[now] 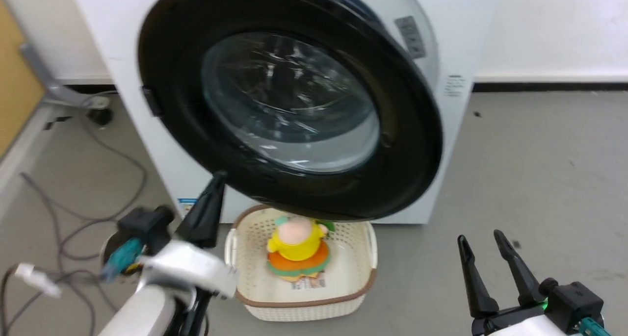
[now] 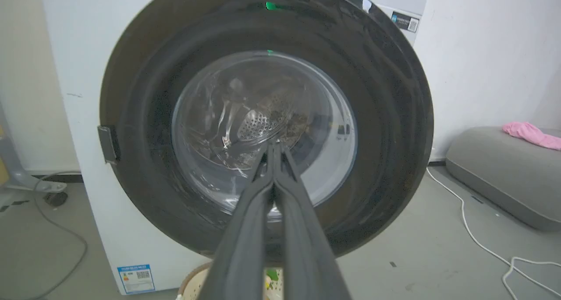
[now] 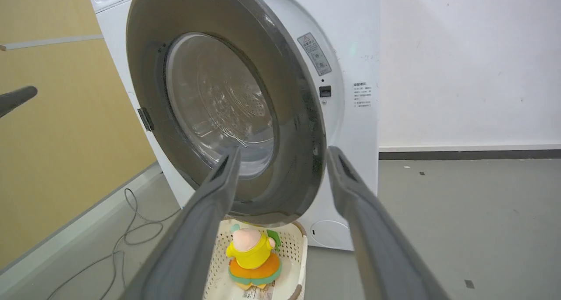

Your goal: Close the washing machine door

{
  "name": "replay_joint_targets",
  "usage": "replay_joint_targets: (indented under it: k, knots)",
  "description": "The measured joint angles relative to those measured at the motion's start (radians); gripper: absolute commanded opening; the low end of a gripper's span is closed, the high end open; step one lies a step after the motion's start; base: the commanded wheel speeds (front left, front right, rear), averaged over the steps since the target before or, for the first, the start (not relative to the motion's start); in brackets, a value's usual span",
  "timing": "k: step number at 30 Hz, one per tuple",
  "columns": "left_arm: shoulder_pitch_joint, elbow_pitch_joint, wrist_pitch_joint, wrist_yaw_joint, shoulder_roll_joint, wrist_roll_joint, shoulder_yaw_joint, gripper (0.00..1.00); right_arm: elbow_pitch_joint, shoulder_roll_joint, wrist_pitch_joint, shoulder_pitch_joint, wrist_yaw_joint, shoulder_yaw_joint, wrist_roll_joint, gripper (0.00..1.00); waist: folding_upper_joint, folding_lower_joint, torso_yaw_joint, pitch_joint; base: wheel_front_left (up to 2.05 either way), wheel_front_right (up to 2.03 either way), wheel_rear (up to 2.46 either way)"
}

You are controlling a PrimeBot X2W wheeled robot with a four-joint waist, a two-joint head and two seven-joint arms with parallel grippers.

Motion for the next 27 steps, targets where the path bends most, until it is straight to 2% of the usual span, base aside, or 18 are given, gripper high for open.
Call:
replay_joint_targets:
  k: [3, 7, 11, 14, 15, 16, 27]
  knots:
    - [0.116, -0.100, 0.000, 0.047, -0.020, 0.096, 0.097, 0.00, -0.002, -0.002, 0.000, 0.000, 0.000, -0.003, 0.001, 1.00, 0.0000, 0.0000, 0.031, -0.011, 0.00, 0.00, 0.00]
    - [0.240, -0.165, 0.000, 0.073, -0.052, 0.170, 0.168, 0.00, -0.003, -0.003, 0.000, 0.000, 0.000, -0.003, 0.001, 1.00, 0.0000, 0.0000, 0.062, -0.021, 0.00, 0.00, 0.00]
    - [0.315, -0.199, 0.000, 0.085, -0.077, 0.216, 0.216, 0.00, -0.004, -0.004, 0.001, 0.001, 0.000, -0.005, 0.001, 1.00, 0.0000, 0.0000, 0.078, -0.026, 0.00, 0.00, 0.00]
    - [0.361, -0.194, 0.000, 0.084, -0.085, 0.242, 0.216, 0.02, -0.004, -0.004, 0.002, 0.006, 0.000, -0.005, 0.002, 1.00, 0.0000, 0.0000, 0.085, -0.027, 0.00, 0.00, 0.00]
    - [0.376, -0.185, 0.000, 0.085, -0.087, 0.245, 0.214, 0.47, -0.003, -0.004, 0.004, 0.010, 0.000, -0.004, 0.003, 1.00, 0.0000, 0.0000, 0.087, -0.027, 0.00, 0.00, 0.00]
    - [0.387, -0.184, 0.000, 0.085, -0.087, 0.263, 0.211, 1.00, 0.001, -0.004, 0.011, 0.014, 0.000, -0.005, 0.004, 1.00, 0.0000, 0.0000, 0.089, -0.028, 0.00, 0.00, 0.00]
    - [0.428, -0.174, 0.000, 0.098, -0.119, 0.375, 0.186, 1.00, 0.016, -0.004, 0.031, 0.025, 0.000, -0.001, 0.013, 1.00, 0.0000, 0.0000, 0.111, -0.016, 0.00, 0.00, 0.00]
